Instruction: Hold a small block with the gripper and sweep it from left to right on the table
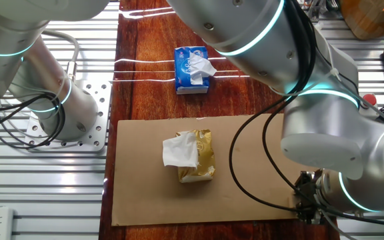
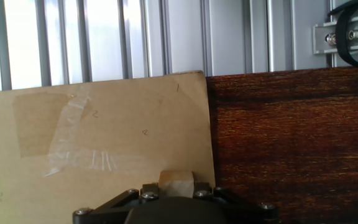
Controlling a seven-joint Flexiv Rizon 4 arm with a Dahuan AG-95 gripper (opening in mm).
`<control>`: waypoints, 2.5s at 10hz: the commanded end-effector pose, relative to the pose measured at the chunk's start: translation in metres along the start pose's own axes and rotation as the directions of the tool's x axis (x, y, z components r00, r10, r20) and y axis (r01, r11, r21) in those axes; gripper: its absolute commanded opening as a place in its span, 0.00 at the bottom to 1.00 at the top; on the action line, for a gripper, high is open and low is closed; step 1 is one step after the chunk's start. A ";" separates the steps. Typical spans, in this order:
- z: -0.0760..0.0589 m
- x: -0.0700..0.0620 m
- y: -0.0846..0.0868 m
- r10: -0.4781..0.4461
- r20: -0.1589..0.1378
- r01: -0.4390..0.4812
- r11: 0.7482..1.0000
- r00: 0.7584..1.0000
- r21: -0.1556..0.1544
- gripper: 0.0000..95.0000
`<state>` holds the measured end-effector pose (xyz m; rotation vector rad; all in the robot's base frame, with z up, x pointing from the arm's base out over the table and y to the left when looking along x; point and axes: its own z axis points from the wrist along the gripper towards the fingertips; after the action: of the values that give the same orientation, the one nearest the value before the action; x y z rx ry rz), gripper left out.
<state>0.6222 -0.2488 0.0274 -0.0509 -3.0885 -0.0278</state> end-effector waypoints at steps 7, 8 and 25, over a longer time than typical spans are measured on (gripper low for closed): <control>0.000 0.000 0.000 0.002 -0.008 -0.002 1.000 1.000 0.001 0.20; 0.000 0.000 0.000 0.002 -0.009 -0.002 1.000 1.000 0.000 0.20; -0.002 -0.003 0.002 0.006 -0.012 -0.006 1.000 1.000 0.003 0.20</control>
<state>0.6253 -0.2464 0.0296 -0.0606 -3.0769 -0.0222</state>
